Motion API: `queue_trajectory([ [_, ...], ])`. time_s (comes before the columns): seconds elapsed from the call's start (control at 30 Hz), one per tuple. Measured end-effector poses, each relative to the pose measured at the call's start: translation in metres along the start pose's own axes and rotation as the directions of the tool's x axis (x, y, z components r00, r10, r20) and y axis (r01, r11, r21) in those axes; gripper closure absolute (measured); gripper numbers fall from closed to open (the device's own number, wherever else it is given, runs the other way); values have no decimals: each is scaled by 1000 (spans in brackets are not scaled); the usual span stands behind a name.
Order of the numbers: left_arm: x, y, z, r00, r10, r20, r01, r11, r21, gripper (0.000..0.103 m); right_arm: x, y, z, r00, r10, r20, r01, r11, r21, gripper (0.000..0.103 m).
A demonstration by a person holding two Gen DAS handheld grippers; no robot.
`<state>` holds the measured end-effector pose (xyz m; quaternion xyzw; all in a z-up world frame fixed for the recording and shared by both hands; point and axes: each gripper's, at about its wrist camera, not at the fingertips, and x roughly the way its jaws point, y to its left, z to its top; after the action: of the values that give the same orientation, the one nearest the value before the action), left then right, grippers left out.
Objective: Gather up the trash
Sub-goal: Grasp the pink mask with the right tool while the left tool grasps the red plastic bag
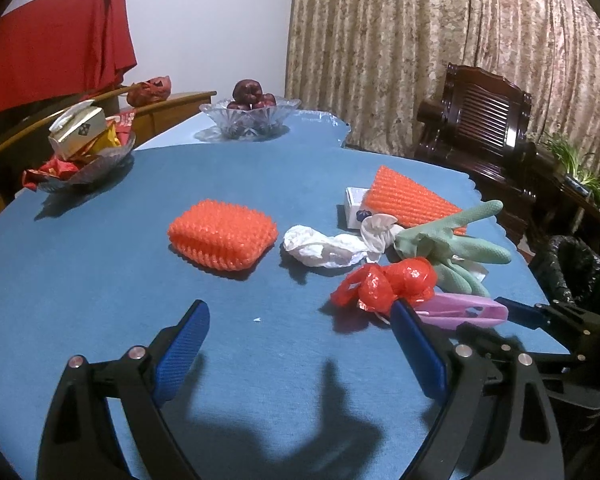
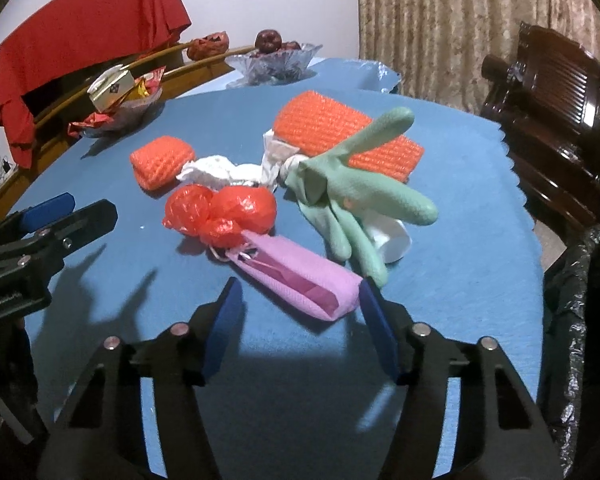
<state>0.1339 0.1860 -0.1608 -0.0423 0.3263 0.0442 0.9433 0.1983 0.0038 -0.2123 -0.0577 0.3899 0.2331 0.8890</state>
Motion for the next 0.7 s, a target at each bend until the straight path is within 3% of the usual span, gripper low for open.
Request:
queue_trajectory([
  [0.2,2,-2,0,1000,-1,-4,1,1000,-1,13,6,-6,1,1000,8,-21,-8,1000,5,59],
  [0.33,3,-3,0,1000,-1,-6,1,1000,0,13,9,-8,1,999,21,-45,-21,1000,2,81],
  [0.43,2,-5,0,1000,-4,-6,4,1000,2,14,5,-9,-1,998,31,-45,-32,999,-7,93],
  [0.7,5,-20,0,1000,-28,-9,28,1000,11,14,-24,-25,-13,1000,6,-20,-5,999,34,97],
])
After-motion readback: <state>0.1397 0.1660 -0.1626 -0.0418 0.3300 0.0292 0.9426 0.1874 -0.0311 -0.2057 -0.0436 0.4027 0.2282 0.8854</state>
